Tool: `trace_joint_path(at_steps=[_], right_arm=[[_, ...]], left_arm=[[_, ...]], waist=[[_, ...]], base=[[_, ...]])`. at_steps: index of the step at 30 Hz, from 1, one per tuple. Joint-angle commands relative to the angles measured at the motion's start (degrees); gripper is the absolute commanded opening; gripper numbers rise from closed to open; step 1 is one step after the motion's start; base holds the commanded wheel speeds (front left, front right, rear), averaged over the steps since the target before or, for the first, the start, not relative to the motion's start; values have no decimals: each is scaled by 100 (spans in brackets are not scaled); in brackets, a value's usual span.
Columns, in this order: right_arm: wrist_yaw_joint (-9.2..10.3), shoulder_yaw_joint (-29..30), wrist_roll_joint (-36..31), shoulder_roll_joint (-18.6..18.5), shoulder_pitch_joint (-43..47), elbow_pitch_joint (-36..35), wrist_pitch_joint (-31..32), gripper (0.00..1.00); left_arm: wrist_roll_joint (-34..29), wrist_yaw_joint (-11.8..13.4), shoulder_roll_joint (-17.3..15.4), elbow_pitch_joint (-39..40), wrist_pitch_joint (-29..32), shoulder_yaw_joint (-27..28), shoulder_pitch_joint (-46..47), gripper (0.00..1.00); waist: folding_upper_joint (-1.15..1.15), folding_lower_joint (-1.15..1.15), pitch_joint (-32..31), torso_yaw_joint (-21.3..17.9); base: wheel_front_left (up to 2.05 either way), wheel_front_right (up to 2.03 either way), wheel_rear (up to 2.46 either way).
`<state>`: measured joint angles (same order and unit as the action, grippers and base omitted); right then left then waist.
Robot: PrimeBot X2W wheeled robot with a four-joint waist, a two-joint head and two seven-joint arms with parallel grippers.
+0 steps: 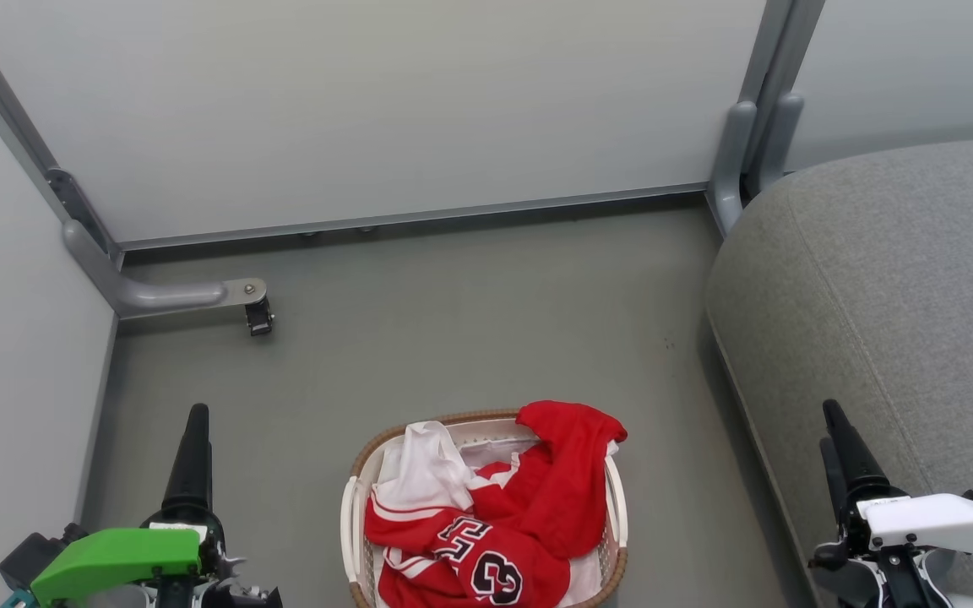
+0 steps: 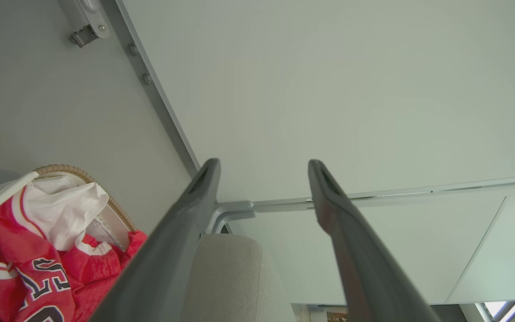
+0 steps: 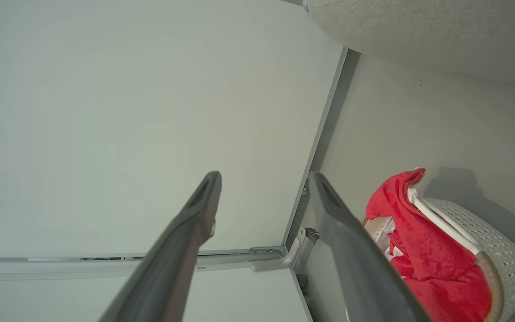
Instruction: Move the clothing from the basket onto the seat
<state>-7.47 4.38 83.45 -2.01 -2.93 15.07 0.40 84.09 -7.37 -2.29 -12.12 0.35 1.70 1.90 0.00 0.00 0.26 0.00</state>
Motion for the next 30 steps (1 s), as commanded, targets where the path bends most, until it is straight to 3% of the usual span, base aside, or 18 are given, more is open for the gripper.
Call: trace_joint_path(at_steps=[1, 30], right_arm=[[-2, 16, -184, -45, -36, -123, -63, 100], [-2, -108, -2925, -67, 134, -520, -643, 100]], left_arm=[[-206, -5, -28, 148, -64, -29, 25, 100], [-3077, 226, -47, 649, -641, -507, -285, 100]], waist=[[0, 0, 1, 2], [0, 0, 1, 31]], base=[[0, 0, 0], [0, 0, 0]])
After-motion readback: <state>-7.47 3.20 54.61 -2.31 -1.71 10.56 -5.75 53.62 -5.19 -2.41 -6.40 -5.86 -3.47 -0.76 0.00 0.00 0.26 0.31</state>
